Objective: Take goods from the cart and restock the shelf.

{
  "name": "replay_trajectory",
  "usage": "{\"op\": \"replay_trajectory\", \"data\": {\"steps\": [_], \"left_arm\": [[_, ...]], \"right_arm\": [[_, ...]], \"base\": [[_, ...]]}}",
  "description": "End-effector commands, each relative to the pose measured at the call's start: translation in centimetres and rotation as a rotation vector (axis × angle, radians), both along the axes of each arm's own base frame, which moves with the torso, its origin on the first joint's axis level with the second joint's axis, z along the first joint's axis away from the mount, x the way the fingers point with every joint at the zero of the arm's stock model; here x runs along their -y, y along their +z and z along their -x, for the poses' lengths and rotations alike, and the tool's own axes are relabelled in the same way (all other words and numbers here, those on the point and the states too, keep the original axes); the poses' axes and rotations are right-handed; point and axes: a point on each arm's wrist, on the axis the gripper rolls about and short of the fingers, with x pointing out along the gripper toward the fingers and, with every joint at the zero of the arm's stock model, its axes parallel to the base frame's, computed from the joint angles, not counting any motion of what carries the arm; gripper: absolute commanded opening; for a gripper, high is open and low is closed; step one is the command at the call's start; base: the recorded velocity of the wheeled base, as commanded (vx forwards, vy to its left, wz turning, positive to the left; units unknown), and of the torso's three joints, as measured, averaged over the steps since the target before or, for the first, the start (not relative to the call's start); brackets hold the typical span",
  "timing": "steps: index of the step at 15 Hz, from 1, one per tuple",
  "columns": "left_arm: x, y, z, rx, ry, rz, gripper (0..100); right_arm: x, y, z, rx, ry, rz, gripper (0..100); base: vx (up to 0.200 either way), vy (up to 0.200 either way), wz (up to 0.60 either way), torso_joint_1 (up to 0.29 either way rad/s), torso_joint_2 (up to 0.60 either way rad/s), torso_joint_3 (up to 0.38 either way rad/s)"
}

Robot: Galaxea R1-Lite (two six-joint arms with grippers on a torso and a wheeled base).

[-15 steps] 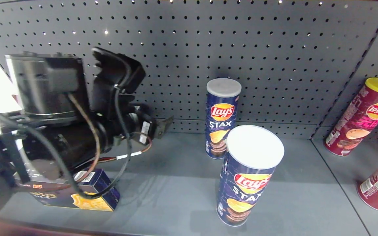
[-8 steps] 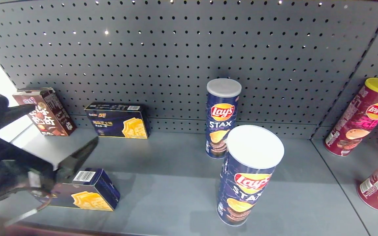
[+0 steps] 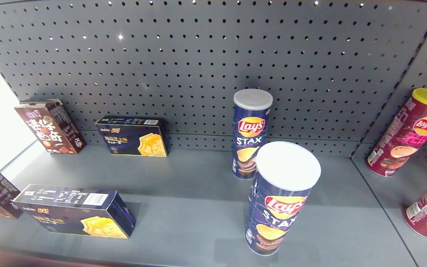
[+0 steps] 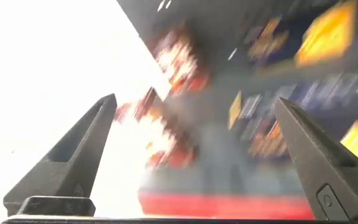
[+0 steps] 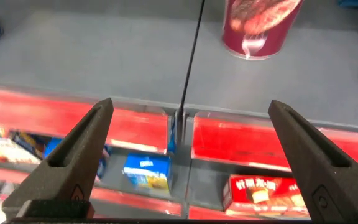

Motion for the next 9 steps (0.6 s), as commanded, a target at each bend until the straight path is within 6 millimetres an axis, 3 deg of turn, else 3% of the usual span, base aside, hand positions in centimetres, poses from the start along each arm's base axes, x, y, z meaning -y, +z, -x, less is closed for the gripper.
{"op": "replay_trajectory", "data": {"steps": [1,2,4,6,7,9], "left_arm": [[-2.7,-3.5,4.3,0.033,0.065,0.01,100],[-3.0,-3.9,4.7,0.024,0.065,0.004,100],[-3.1,-4.8,5.0,0.014,0.065,-0.003,100],[-3.1,-5.5,5.0,0.009,0.074,-0.007,100],[-3.0,-5.8,4.9,0.0,0.072,-0.013,100],[-2.9,-6.1,4.8,-0.009,0.069,-0.019,100]], "right_arm": [[0.1,6.9,0.8,0.208,-0.017,-0.091,100],[0.1,10.2,0.6,0.187,-0.01,-0.113,100],[0.4,13.6,2.7,0.144,0.148,-0.075,100],[0.3,14.2,3.3,0.117,0.318,-0.03,100],[0.0,15.3,3.0,0.106,0.5,-0.033,100],[-0.7,17.0,1.9,0.075,0.701,-0.032,100]], "base": [[0.0,0.0,0.0,0.0,0.0,0.0],[0.0,0.0,0.0,0.0,0.0,0.0],[0.0,0.0,0.0,0.0,0.0,0.0],[0.0,0.0,0.0,0.0,0.0,0.0],[0.0,0.0,0.0,0.0,0.0,0.0],[0.0,0.0,0.0,0.0,0.0,0.0]]}}
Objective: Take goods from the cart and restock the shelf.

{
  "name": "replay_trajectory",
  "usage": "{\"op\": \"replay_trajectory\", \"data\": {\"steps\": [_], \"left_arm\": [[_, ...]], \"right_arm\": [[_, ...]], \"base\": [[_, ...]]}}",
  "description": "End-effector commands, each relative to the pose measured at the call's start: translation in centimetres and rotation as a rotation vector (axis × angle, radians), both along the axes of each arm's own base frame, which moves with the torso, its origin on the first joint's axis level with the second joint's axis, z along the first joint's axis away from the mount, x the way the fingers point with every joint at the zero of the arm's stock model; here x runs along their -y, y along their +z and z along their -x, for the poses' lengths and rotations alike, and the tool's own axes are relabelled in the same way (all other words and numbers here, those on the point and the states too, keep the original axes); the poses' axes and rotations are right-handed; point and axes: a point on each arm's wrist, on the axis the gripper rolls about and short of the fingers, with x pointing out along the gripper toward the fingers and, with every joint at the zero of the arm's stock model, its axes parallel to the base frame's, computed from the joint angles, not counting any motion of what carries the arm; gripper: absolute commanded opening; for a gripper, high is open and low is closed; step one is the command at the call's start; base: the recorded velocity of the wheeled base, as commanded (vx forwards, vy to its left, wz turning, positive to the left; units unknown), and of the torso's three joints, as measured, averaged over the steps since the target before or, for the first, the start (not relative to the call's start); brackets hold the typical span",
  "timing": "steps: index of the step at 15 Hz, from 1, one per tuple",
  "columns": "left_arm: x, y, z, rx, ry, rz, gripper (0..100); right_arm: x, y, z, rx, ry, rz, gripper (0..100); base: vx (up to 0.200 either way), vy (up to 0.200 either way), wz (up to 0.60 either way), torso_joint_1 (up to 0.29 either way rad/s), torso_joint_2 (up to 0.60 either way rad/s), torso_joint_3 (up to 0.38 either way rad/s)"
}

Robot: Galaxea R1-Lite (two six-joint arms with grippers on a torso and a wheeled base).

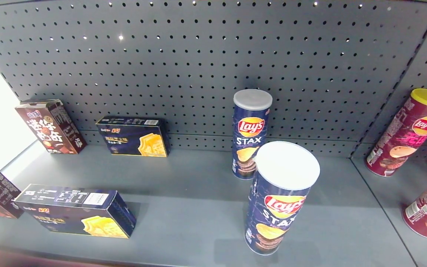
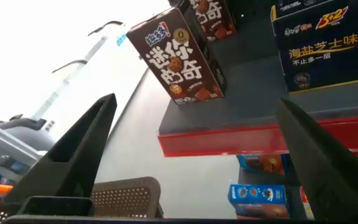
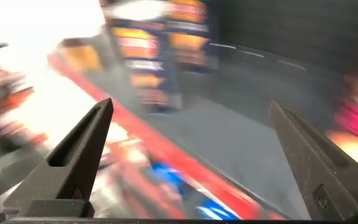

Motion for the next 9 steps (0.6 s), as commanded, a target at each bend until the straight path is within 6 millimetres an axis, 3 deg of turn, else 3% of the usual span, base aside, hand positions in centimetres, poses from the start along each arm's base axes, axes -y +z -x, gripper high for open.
{"op": "replay_trajectory", "data": {"steps": [1,3,4,5,6,8,9], "left_arm": [[0.0,-0.6,-0.1,-0.007,0.001,-0.002,100],[0.0,-0.5,-0.1,-0.004,0.001,-0.001,100],[0.0,-0.5,-0.1,-0.004,0.001,-0.001,100],[0.1,-0.7,-0.1,-0.01,-0.002,-0.003,100],[0.1,-0.6,-0.1,-0.008,-0.004,-0.002,100],[0.1,-0.7,-0.1,-0.008,-0.001,0.0,100],[0.1,-0.9,-0.1,-0.006,0.002,0.002,100]], "right_arm": [[-0.8,2.8,-2.8,-0.062,0.142,0.051,100],[-1.5,3.8,-6.0,-0.085,0.182,0.147,100],[-1.5,3.8,-6.0,-0.085,0.182,0.147,100],[-2.7,4.1,-9.3,-0.164,0.245,0.194,100],[-3.5,3.9,-10.8,-0.208,0.272,0.213,100],[-4.5,3.7,-11.9,-0.232,0.306,0.233,100],[-6.0,3.6,-12.5,-0.266,0.354,0.231,100]], "base": [[0.0,0.0,0.0,0.0,0.0,0.0],[0.0,0.0,0.0,0.0,0.0,0.0],[0.0,0.0,0.0,0.0,0.0,0.0],[0.0,0.0,0.0,0.0,0.0,0.0],[0.0,0.0,0.0,0.0,0.0,0.0],[0.0,0.0,0.0,0.0,0.0,0.0],[0.0,0.0,0.0,0.0,0.0,0.0]]}}
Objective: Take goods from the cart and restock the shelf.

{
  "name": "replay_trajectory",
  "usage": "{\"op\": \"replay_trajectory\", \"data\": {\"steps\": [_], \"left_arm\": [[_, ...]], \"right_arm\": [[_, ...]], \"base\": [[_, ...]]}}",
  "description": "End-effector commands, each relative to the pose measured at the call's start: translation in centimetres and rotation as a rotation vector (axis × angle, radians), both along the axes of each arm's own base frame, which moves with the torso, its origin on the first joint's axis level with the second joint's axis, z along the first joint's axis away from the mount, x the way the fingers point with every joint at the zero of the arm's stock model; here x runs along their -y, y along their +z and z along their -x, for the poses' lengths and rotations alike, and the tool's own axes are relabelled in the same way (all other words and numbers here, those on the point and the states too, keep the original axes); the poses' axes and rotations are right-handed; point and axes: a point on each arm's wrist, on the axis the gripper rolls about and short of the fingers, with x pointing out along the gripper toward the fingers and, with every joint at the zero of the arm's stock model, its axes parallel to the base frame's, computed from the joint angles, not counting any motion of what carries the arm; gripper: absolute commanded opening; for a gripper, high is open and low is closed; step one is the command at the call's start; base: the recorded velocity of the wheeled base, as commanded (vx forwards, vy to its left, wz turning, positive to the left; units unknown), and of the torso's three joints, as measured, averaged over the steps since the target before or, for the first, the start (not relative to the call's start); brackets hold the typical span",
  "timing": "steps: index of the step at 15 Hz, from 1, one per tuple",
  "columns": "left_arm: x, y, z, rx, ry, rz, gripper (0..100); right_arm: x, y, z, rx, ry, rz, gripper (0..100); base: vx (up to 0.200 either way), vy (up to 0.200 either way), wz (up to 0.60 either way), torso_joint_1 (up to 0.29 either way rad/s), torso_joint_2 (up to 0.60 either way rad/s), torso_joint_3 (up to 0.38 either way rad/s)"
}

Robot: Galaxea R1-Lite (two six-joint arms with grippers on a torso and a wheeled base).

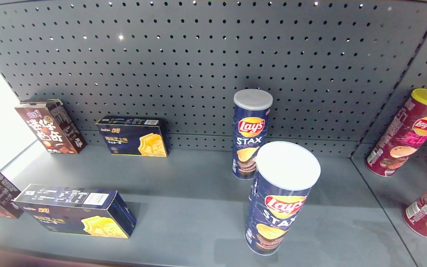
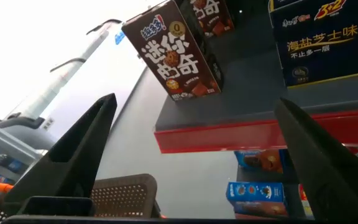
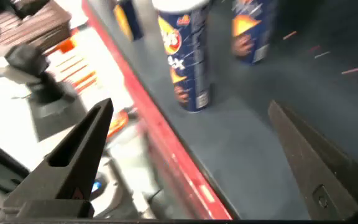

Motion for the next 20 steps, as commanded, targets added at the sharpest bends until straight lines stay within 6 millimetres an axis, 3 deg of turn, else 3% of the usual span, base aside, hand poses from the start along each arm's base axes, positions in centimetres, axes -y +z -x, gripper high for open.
{"op": "replay_trajectory", "data": {"steps": [1,9,14,20], "left_arm": [[0.0,-0.1,0.0,0.0,0.003,0.0,100],[0.1,-0.6,-0.2,-0.01,-0.004,0.002,100],[0.0,-0.6,-0.1,-0.002,-0.004,0.014,100],[0.1,-0.8,-0.2,-0.009,-0.002,0.012,100]], "right_arm": [[-3.2,-0.6,-3.2,-0.117,0.089,0.045,100],[-5.7,-1.0,-5.1,-0.15,0.116,0.071,100],[-6.8,-4.8,-6.0,-0.227,0.078,0.183,100],[-8.3,-6.8,-8.2,-0.31,-0.082,0.245,100]], "base": [[0.0,0.0,0.0,0.0,0.0,0.0],[0.0,0.0,0.0,0.0,0.0,0.0],[0.0,0.0,0.0,0.0,0.0,0.0],[0.0,0.0,0.0,0.0,0.0,0.0]]}}
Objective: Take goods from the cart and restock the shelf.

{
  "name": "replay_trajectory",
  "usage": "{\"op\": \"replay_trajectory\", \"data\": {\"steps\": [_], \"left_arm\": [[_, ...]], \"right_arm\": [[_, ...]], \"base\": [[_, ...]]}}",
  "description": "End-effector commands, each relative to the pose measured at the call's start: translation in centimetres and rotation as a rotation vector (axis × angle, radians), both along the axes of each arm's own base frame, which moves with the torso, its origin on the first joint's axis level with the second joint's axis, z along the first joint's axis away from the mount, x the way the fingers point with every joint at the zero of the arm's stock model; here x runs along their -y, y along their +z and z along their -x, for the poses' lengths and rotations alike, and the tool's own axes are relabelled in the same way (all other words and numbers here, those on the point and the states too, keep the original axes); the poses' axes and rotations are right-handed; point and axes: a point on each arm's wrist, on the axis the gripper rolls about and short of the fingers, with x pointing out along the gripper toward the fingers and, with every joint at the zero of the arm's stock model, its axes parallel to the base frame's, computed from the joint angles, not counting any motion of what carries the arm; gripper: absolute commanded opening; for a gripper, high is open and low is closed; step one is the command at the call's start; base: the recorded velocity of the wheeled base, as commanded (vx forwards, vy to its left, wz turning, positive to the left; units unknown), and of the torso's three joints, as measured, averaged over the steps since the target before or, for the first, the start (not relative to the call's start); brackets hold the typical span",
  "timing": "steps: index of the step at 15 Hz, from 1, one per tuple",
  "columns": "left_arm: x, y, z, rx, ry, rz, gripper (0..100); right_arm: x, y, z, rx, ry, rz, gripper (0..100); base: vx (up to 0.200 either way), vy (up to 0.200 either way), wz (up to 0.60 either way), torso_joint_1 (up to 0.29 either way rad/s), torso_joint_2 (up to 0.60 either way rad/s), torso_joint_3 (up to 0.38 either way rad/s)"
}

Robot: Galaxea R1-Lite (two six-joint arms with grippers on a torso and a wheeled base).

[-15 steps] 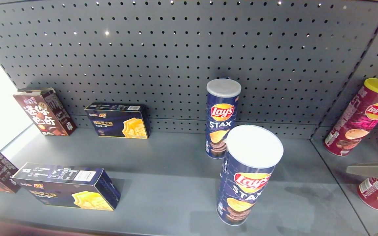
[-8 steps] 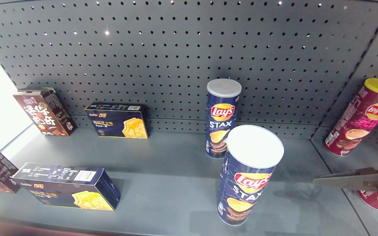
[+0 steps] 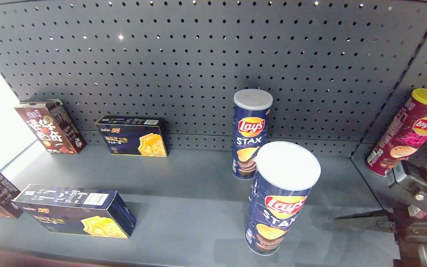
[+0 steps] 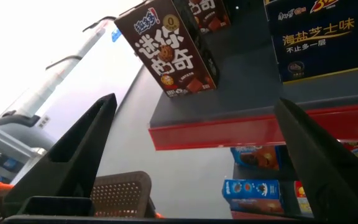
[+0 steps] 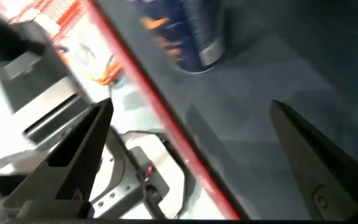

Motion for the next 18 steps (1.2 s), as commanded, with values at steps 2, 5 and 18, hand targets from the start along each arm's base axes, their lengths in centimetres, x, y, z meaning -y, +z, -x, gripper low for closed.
{"op": "replay_trajectory", "data": {"steps": [2,5,18], "left_arm": [[0.0,-0.1,0.0,-0.001,0.001,0.003,100],[0.1,-0.3,-0.1,-0.008,0.004,-0.001,100],[0.2,-0.7,-0.3,-0.022,-0.006,-0.01,100]], "right_arm": [[-1.3,-1.4,-1.8,-0.036,-0.089,0.053,100],[-1.1,-2.2,-1.9,-0.052,-0.127,0.086,100],[-2.0,-1.9,-5.3,-0.066,-0.251,0.102,100]], "base": [[0.0,0.0,0.0,0.0,0.0,0.0],[0.0,0.0,0.0,0.0,0.0,0.0],[0.0,0.0,0.0,0.0,0.0,0.0]]}}
